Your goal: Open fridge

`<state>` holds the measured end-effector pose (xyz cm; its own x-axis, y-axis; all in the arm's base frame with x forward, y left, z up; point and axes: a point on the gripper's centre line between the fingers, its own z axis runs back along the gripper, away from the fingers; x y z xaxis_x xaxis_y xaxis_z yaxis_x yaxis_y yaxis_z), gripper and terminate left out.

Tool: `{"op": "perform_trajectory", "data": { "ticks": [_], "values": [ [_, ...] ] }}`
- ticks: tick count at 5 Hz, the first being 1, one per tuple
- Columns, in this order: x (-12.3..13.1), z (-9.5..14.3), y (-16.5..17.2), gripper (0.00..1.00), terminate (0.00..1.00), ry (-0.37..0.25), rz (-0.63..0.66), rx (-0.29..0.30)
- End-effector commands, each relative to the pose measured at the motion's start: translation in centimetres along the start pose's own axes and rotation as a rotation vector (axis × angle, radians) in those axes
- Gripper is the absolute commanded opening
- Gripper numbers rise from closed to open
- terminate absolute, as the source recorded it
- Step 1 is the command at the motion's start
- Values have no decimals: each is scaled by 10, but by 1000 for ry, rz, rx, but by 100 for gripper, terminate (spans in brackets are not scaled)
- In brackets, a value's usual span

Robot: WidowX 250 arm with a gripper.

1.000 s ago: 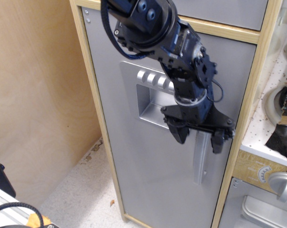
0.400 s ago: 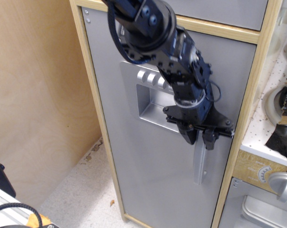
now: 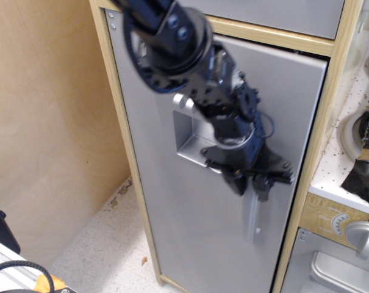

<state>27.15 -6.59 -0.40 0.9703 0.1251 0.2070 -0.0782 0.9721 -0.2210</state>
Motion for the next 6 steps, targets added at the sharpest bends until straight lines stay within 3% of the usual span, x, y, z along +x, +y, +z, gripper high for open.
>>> {"op": "perform_trajectory", "data": {
  "ticks": [1, 3, 4, 6],
  "values": [
    [-43, 17, -8, 100, 0, 39, 119, -8],
    [-101, 24, -29, 100, 0, 52, 285, -10],
    [-105, 16, -46, 100, 0, 38, 338, -22],
    [-71, 14, -87, 100, 0, 44, 242, -53]
  ]
}}
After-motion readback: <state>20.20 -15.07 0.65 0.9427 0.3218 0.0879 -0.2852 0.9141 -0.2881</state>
